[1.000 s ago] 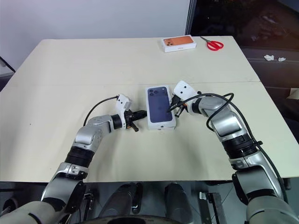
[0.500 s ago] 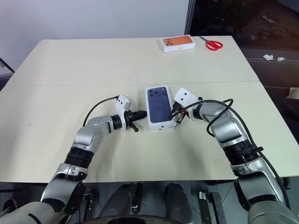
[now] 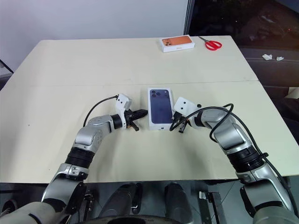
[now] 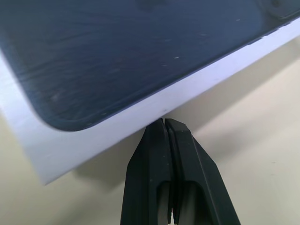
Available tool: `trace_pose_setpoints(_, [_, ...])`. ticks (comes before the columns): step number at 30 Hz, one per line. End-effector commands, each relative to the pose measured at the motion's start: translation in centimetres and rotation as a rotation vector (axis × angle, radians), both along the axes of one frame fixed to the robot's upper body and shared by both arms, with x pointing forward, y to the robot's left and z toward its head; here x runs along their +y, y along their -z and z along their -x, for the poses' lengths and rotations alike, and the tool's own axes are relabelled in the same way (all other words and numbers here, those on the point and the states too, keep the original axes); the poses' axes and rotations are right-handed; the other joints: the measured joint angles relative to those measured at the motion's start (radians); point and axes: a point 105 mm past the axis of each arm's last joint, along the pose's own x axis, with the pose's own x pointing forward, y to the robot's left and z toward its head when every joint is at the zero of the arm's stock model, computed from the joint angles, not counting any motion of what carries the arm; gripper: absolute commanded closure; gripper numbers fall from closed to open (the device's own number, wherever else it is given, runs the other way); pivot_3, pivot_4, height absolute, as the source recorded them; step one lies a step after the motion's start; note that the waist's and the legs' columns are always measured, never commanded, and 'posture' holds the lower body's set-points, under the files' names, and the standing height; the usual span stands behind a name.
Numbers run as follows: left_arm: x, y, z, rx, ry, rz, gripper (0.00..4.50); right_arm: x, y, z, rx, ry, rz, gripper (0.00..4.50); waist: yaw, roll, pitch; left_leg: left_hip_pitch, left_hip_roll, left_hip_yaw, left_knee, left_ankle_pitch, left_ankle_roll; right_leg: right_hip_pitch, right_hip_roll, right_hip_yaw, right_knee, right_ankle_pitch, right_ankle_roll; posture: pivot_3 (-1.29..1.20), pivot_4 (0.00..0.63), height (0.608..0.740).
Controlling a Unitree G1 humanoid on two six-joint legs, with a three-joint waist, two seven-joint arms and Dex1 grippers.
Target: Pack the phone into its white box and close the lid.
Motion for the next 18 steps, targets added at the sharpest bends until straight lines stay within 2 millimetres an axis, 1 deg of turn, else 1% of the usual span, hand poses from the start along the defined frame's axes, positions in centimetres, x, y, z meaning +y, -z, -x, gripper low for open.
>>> trace_pose_setpoints(1, [0.9, -0.8, -0.2, -0.041, -0.022, 0.000, 4.50, -0.8, -1.4, -0.8, -0.056, 0.017, 0.022, 4.44, 0.000, 0.000, 0.000, 0.000, 0.000, 0.000, 0.000, 0.000, 0.000, 0.000, 0.000, 0.000, 0.000, 0.000, 0.000, 0.00, 0.150, 0.740])
trace_pose_setpoints(3, [1.7, -1.0, -0.4, -0.043, -0.045, 0.005, 4.50, -1.2, -2.1, -1.1, -0.067, 0.034, 0.000, 4.44, 0.000, 0.000, 0.000, 0.000, 0.000, 0.000, 0.000, 0.000, 0.000, 0.000, 0.000, 0.000, 0.000, 0.000, 0.000, 0.00, 0.150, 0.740])
trace_pose_setpoints(5, [2.5, -1.4, -0.6, -0.057, -0.067, 0.005, 4.50, -1.5, -3.8, -1.7, -0.086, 0.063, -0.082, 4.44, -0.001, 0.000, 0.000, 0.000, 0.000, 0.000, 0.000, 0.000, 0.000, 0.000, 0.000, 0.000, 0.000, 0.000, 0.000, 0.00, 0.150, 0.740])
trace_pose_setpoints(7, [3.2, -3.4, -1.3, -0.094, -0.101, 0.054, 4.50, -1.9, -6.6, -3.0, -0.168, 0.109, -0.184, 4.44, -0.002, 0.000, 0.000, 0.000, 0.000, 0.000, 0.000, 0.000, 0.000, 0.000, 0.000, 0.000, 0.000, 0.000, 0.000, 0.00, 0.150, 0.740])
trace_pose_setpoints(8, [3.1, -4.6, -1.8, -0.117, -0.118, 0.092, 4.50, -1.9, -7.6, -3.6, -0.198, 0.135, -0.232, 4.44, -0.002, 0.000, 0.000, 0.000, 0.000, 0.000, 0.000, 0.000, 0.000, 0.000, 0.000, 0.000, 0.000, 0.000, 0.000, 0.00, 0.150, 0.740])
trace_pose_setpoints(9, [2.9, -5.5, -2.2, -0.130, -0.132, 0.125, 4.50, -1.7, -8.3, -4.0, -0.215, 0.146, -0.263, 4.44, -0.001, 0.000, 0.000, 0.000, 0.000, 0.000, 0.000, 0.000, 0.000, -0.001, 0.000, 0.000, 0.001, 0.000, 0.000, 0.00, 0.150, 0.740])
trace_pose_setpoints(11, [2.3, -6.3, -2.6, -0.141, -0.133, 0.152, 4.50, -1.2, -8.7, -4.4, -0.224, 0.149, -0.293, 4.44, 0.003, -0.001, 0.000, 0.000, 0.000, 0.000, 0.000, 0.000, -0.001, -0.001, 0.000, 0.000, 0.001, 0.000, 0.000, 0.00, 0.150, 0.740])
trace_pose_setpoints(13, [0.8, -7.1, -2.9, -0.154, -0.106, 0.170, 4.50, 0.0, -8.8, -4.7, -0.218, 0.134, -0.326, 4.44, 0.004, -0.001, 0.000, 0.000, 0.000, -0.002, 0.000, 0.000, -0.001, 0.000, 0.000, -0.002, 0.000, 0.000, 0.000, 0.00, 0.150, 0.740])
trace_pose_setpoints(15, [-0.9, -7.5, -3.0, -0.158, -0.072, 0.178, 4.50, 1.2, -8.1, -4.8, -0.211, 0.104, -0.301, 4.44, 0.003, -0.001, 0.000, 0.000, -0.001, -0.001, 0.000, 0.001, -0.003, 0.001, -0.001, -0.001, -0.001, 0.000, 0.000, 0.00, 0.150, 0.740])
trace_pose_setpoints(18, [-2.6, -6.8, -2.8, -0.160, -0.027, 0.143, 4.50, 1.9, -6.4, -4.5, -0.182, 0.082, -0.270, 4.44, 0.000, -0.001, 0.000, 0.000, -0.002, 0.001, 0.001, 0.003, -0.005, 0.001, -0.001, 0.000, 0.000, 0.000, 0.000, 0.00, 0.150, 0.740])
